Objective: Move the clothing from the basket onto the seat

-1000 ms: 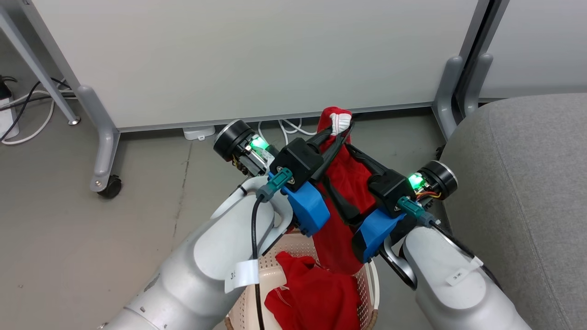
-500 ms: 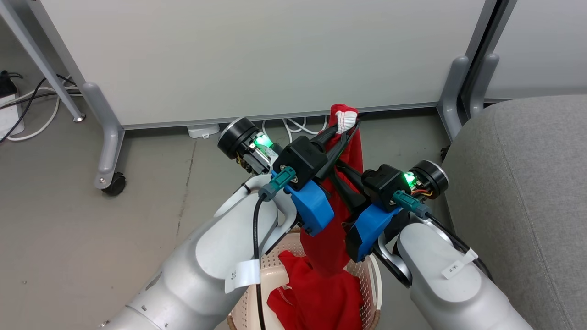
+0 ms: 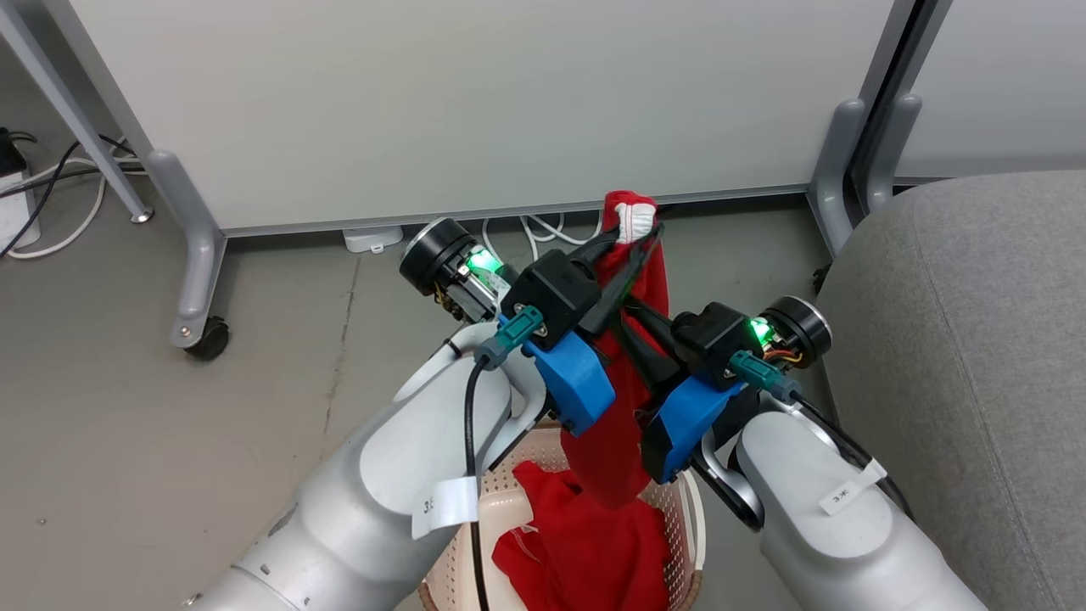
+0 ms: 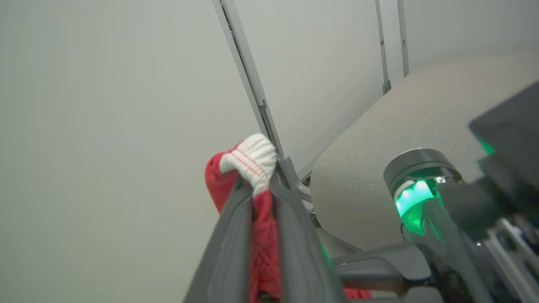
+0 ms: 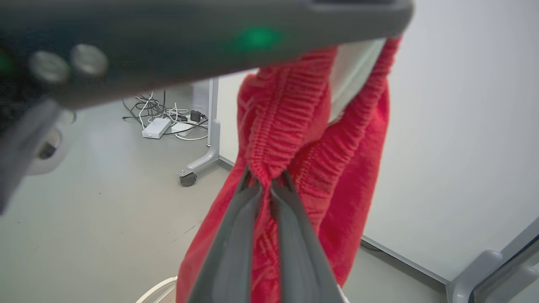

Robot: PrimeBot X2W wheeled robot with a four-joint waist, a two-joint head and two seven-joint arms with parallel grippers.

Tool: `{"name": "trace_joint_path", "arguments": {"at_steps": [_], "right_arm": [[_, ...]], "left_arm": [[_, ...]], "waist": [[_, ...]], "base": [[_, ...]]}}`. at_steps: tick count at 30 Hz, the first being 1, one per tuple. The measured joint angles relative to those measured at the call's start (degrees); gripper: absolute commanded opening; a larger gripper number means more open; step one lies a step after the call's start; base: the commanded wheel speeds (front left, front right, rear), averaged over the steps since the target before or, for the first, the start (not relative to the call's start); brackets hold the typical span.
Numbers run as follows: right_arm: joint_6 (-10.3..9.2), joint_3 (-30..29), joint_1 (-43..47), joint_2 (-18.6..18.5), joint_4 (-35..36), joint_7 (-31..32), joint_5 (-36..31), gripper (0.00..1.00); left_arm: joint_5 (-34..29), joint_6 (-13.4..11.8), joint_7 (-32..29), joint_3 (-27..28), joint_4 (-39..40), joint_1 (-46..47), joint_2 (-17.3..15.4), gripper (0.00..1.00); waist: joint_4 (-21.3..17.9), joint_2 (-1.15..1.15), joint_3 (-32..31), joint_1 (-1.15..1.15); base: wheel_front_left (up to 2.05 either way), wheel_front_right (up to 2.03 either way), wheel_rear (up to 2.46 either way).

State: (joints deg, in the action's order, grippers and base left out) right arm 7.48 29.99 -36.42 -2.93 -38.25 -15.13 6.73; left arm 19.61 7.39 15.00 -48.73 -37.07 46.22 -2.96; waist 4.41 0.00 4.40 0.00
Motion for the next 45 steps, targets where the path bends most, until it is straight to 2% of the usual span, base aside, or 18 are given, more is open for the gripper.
{"name": "trace_joint_path", "arguments": {"at_steps": [11,21,34,45], "right_arm": [[0.01,-2.3,0.2,0.0,0.7,0.0,0.5,0.0],[0.01,-6.8,0.6,0.0,2.8,0.0,0.7,0.0],[0.01,-15.2,3.0,0.0,7.7,0.0,-1.8,0.0],[0.01,-22.2,5.7,0.1,13.2,0.0,-3.9,0.0]], "left_arm": [[-0.1,-0.3,0.1,-0.1,-0.6,0.0,0.0,1.0],[-1.0,-0.5,0.1,1.4,0.3,0.0,-0.1,1.0],[-2.5,-0.5,0.1,3.0,3.0,-1.6,-1.9,1.0],[-3.5,-0.4,0.1,2.1,4.4,-4.1,-2.3,1.0]], "waist": [[-0.6,0.0,0.8,0.0],[-3.5,0.0,2.8,0.0],[-11.2,0.0,5.6,0.0],[-18.8,0.0,8.1,0.0]], "base": [[0.0,0.0,0.0],[0.0,0.0,0.0],[0.0,0.0,0.0],[0.0,0.0,0.0]]}}
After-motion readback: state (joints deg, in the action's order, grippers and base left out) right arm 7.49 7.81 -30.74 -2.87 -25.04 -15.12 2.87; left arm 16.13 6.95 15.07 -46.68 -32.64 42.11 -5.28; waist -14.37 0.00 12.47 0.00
